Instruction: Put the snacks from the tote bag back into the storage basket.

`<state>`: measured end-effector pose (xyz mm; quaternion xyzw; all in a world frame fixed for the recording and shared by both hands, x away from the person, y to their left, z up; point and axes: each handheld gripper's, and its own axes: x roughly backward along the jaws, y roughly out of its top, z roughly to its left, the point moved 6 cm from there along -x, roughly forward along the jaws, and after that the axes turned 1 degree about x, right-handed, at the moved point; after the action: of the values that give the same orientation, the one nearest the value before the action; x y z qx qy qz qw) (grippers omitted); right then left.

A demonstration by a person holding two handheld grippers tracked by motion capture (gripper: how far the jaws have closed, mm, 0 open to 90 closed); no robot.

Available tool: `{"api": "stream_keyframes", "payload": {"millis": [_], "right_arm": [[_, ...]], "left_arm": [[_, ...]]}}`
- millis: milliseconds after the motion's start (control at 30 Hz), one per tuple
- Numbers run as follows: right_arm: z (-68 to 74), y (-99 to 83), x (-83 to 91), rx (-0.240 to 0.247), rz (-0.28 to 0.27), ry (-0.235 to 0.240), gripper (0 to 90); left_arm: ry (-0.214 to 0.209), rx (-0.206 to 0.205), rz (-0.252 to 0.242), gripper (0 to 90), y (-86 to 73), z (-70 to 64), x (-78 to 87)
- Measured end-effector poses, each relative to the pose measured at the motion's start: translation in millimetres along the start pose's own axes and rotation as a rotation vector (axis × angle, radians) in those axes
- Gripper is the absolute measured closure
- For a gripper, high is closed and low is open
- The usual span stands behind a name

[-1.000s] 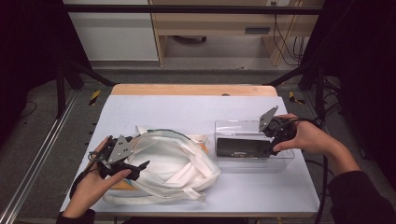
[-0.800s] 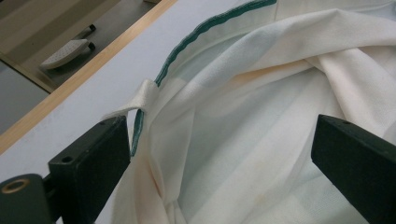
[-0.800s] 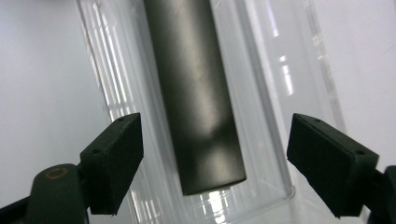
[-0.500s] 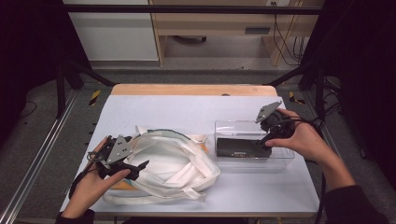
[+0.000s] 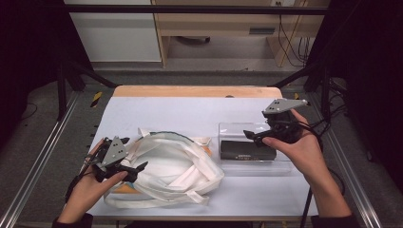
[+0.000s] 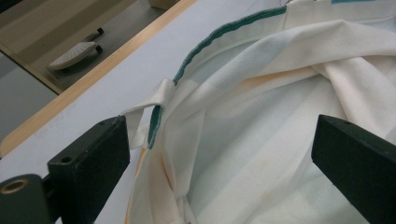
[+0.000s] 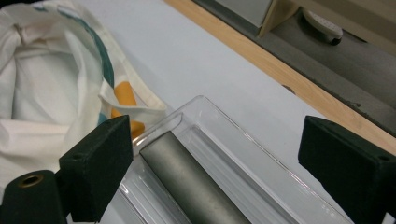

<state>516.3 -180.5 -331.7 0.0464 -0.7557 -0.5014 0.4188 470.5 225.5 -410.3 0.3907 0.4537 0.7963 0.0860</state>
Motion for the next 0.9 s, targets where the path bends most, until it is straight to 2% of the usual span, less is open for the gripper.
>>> {"api": "stream_keyframes", "payload": {"millis": [67,200,267,367,500,600,900], "right_arm": [[3.1,2.0,2.7,-0.016,-0.028,-0.012,10.8],[11.8,3.7,8.4,-0.024,-0.069,0.007,10.9],[14.0,2.4,12.2,-0.024,-0.080,-0.017,11.2],[15.3,-1.1,18.0,-0.056,-0.110,-0.035,11.2],[18.4,-12.3,20.3,-0.063,-0.106,-0.078,10.2],[21.3,-21.1,19.8,-0.079,-0.116,-0.088,9.9],[24.1,-53.1,16.1,-0.135,-0.126,-0.118,9.3]], "left_arm": [[0.006,0.003,-0.001,4.5,-1.1,1.8,2.3],[0.012,0.018,-0.007,4.4,-4.3,5.4,6.2],[0.016,0.024,-0.005,4.5,-7.0,7.1,7.3],[0.024,0.032,0.002,4.5,-10.6,8.7,7.7],[0.031,0.041,0.008,4.4,-15.6,10.0,7.6],[0.027,0.051,0.008,4.3,-20.1,11.0,6.2],[0.057,0.100,0.000,4.3,-33.4,16.8,2.3]]}}
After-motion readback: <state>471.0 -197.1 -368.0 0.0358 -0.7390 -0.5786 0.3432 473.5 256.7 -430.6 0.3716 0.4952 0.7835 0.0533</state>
